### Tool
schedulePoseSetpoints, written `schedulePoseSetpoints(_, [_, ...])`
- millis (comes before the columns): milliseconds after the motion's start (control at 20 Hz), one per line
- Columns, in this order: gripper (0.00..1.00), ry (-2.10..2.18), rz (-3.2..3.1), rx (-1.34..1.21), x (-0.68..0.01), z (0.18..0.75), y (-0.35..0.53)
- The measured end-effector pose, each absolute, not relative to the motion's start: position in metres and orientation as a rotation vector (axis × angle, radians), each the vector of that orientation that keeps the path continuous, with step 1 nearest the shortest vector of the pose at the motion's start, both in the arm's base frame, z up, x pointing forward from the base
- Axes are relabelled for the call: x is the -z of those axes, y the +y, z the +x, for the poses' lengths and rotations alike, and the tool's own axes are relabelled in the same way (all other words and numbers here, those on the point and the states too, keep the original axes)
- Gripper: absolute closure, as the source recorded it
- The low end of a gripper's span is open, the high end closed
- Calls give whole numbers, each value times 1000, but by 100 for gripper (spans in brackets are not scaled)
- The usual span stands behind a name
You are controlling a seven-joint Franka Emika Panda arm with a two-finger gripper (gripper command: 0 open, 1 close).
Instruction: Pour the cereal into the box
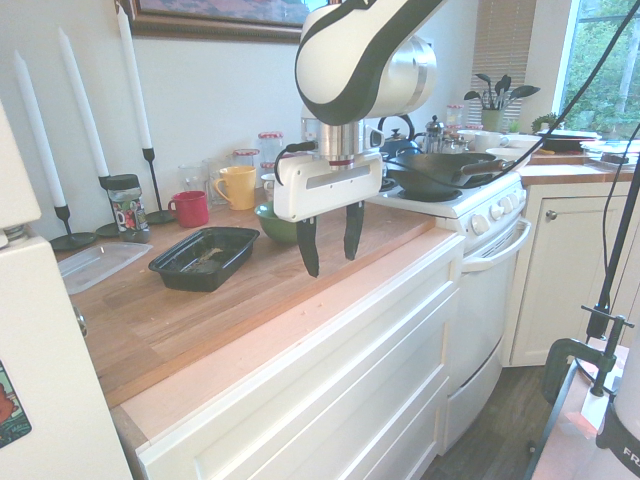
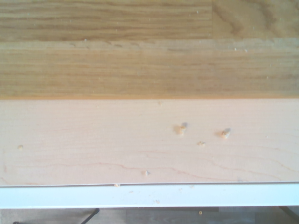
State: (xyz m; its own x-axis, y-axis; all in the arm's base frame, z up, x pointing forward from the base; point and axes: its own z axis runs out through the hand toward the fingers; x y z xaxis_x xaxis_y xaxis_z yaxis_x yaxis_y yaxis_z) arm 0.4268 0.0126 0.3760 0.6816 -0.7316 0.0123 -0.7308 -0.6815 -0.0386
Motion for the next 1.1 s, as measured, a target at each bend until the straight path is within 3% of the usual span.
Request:
schedulePoseSetpoints(200, [0,1244,-2843,67,-384,435,10])
schedulePoseSetpoints(450, [0,1297,-2799,123,-415,486,-17])
schedulePoseSetpoints(750, [0,1442,-2698,120,-450,546,-91])
schedulePoseSetpoints(1100, [0,1566,-2590,93,-445,603,-172])
